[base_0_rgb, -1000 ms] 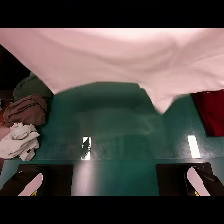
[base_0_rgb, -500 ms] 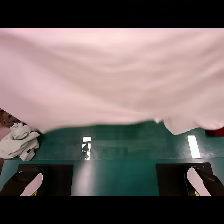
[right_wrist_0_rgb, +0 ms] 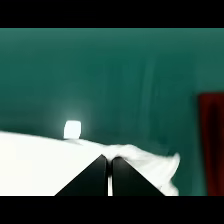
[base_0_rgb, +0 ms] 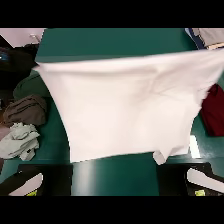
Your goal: Fold the shirts.
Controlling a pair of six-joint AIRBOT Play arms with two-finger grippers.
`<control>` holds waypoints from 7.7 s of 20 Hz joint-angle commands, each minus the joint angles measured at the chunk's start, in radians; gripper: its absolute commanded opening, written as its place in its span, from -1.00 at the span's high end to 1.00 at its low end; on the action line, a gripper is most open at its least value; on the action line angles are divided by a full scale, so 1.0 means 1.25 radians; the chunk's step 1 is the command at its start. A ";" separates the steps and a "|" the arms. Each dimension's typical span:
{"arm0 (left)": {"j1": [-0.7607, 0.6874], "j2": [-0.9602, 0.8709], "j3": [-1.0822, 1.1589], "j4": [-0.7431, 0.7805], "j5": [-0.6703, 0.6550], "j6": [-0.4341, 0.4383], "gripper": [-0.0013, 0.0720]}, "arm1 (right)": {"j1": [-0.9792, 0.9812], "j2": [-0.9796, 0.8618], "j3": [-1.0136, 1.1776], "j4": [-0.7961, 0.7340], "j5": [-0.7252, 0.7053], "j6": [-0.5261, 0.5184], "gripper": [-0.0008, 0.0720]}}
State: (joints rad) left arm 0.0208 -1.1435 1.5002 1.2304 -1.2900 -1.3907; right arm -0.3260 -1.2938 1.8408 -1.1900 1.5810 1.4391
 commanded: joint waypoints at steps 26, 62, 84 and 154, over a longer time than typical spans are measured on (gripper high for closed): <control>0.001 -0.321 -0.180 -0.069 0.351 0.221 0.90 | 0.156 -0.317 -0.218 -0.224 -0.401 0.009 0.94; 0.153 -0.121 -0.595 -0.301 0.132 0.228 0.90 | -0.054 0.111 -0.553 0.069 -0.038 -0.116 0.13; 0.153 -0.063 -0.548 -0.297 0.094 0.227 0.90 | -0.088 0.141 -0.959 0.058 -0.328 -0.165 0.93; -0.125 -0.117 -0.368 -0.301 0.164 0.077 0.90 | -0.143 -0.376 -0.442 0.269 -0.104 -0.360 -0.60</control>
State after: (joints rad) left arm -0.0814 -1.2900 1.0420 0.8547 -1.1130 -1.2926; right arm -0.5194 -1.7191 1.2762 -0.9131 1.4410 1.0180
